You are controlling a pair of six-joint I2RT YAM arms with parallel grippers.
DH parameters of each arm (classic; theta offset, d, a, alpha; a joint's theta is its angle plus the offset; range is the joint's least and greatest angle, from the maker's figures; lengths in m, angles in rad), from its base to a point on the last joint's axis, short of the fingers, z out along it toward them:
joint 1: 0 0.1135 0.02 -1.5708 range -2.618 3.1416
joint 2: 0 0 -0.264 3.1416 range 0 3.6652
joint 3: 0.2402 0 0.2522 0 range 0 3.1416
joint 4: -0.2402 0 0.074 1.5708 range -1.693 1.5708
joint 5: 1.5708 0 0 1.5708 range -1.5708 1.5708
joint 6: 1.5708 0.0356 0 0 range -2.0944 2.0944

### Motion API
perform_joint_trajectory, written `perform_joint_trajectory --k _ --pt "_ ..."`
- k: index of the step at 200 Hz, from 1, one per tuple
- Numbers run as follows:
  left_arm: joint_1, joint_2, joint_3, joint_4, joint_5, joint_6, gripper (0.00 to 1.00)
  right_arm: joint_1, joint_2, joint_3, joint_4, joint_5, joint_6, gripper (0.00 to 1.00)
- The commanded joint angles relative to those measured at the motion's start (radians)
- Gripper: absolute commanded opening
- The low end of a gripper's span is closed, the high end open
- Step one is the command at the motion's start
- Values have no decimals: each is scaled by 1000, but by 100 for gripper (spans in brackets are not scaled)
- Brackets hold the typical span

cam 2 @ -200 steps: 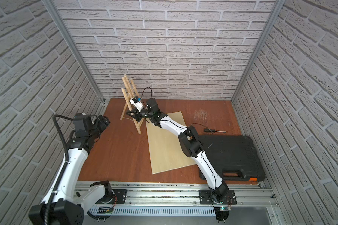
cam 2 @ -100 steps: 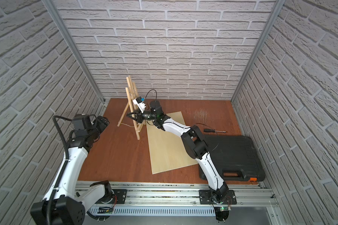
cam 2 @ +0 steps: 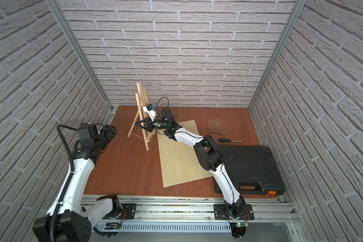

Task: Disassemble the easel
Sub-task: Adjust the easel at the corner of the board.

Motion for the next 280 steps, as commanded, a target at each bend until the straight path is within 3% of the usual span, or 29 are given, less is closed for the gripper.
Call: perform_joint_trajectory --k 1,70,189,251,280 --pt "4 -12 -9 34 8 0 87 -47 -18 -9 -18 43 -31 3" --pt "6 -9 -9 39 23 -5 87 -92 -8 2 -64 73 -57 3" --pt "6 3 -14 45 28 -9 88 -74 18 46 -20 5 8 3" --pt "7 31 1 43 35 21 85 -42 -71 -22 79 -110 37 3" --pt "14 63 16 37 49 38 80 -36 -99 -52 226 -217 147 3"
